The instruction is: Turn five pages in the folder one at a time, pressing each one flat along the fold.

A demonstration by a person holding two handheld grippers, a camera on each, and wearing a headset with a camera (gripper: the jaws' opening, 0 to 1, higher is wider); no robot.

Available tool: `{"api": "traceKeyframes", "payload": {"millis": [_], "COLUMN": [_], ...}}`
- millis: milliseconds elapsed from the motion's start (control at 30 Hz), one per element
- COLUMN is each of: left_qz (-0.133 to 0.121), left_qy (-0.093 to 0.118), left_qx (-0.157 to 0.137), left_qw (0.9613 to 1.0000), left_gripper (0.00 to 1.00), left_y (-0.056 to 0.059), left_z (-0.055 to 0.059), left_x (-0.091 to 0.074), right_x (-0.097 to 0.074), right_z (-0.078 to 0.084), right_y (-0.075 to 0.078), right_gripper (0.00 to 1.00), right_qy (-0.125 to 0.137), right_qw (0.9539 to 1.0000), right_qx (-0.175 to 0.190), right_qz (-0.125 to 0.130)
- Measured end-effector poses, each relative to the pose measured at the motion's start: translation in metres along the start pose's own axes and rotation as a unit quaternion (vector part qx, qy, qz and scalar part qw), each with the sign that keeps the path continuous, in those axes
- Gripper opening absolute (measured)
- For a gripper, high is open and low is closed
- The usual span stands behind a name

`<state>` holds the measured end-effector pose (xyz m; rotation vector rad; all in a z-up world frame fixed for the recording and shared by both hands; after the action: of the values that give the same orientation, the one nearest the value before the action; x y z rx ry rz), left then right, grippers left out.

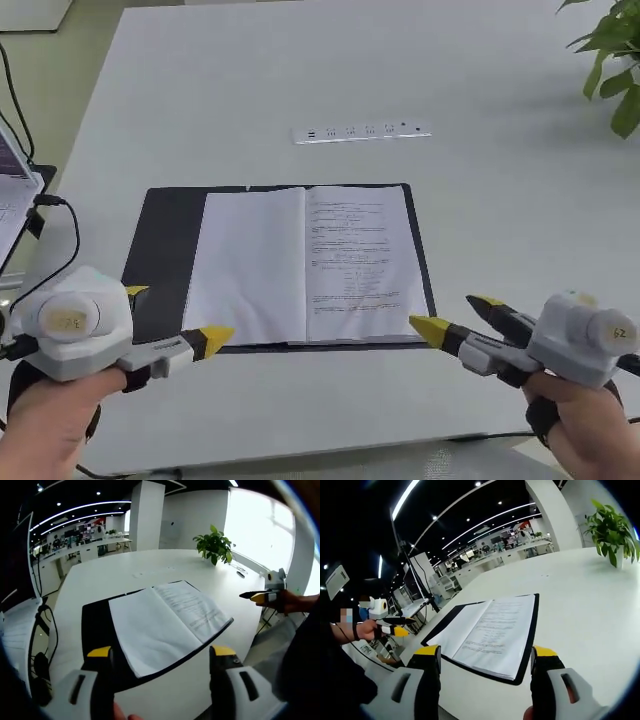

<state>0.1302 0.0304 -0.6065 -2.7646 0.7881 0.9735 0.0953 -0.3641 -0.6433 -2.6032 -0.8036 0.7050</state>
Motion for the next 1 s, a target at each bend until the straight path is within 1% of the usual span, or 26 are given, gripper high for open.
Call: {"api": "traceKeyframes", "payload": {"millis": [67, 233, 333, 433, 500, 567, 633, 700, 1000], "left_qz": [0.007, 0.018, 0.032, 0.046, 0.053, 0.061, 0.069, 0.079, 0.106], "left_qy": [0.000, 0.003, 0.004, 0.000, -0.003, -0.003, -0.007, -0.009, -0.009], "left_qx": [0.005, 0.007, 0.017, 0.031, 0.036, 0.039, 0.049, 0.056, 0.080], "left_qw": [1.0000, 0.9998, 0.9993, 0.9985, 0.9980, 0.9974, 0.9964, 0.9952, 0.9910], "left_gripper": [0.77, 0.76, 0.76, 0.76, 0.76, 0.76, 0.75, 0.75, 0.74], "left_y": [0.004, 0.012, 0.022, 0.030, 0.030, 0.035, 0.038, 0.045, 0.074], "left_z": [-0.004, -0.013, -0.019, -0.023, -0.026, -0.027, -0.029, -0.030, -0.041], "left_x": [0.005, 0.014, 0.023, 0.030, 0.036, 0.040, 0.046, 0.050, 0.074], "right_x": [-0.003, -0.007, -0.009, -0.009, -0.010, -0.011, -0.012, -0.013, -0.011], "right_z": [0.001, 0.002, 0.003, 0.004, 0.005, 0.006, 0.007, 0.007, 0.006], "right_y": [0.002, 0.003, 0.003, 0.003, 0.004, 0.005, 0.005, 0.005, 0.002], "right_gripper": [0.73, 0.73, 0.72, 0.72, 0.72, 0.72, 0.72, 0.72, 0.71], "right_qy": [0.003, 0.006, 0.009, 0.008, 0.009, 0.009, 0.009, 0.008, 0.006], "right_qw": [1.0000, 0.9999, 0.9998, 0.9997, 0.9996, 0.9995, 0.9995, 0.9995, 0.9997], "right_qx": [0.004, 0.011, 0.015, 0.017, 0.022, 0.024, 0.025, 0.026, 0.024], "right_qz": [0.007, 0.009, 0.012, 0.014, 0.015, 0.016, 0.016, 0.015, 0.005]}}
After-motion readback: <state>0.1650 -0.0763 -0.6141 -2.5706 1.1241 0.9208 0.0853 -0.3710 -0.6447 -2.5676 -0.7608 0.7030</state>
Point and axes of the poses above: the centre of the closed fingertips' face, and the gripper's own axes: x roughly forward along the fingers, y roughly to its right, z roughly out of its underside, the point moved 10 cm from there along -x, roughly backward along the fingers, and after that the axes turned 4 degrees about -z, right-handed, at the moved point
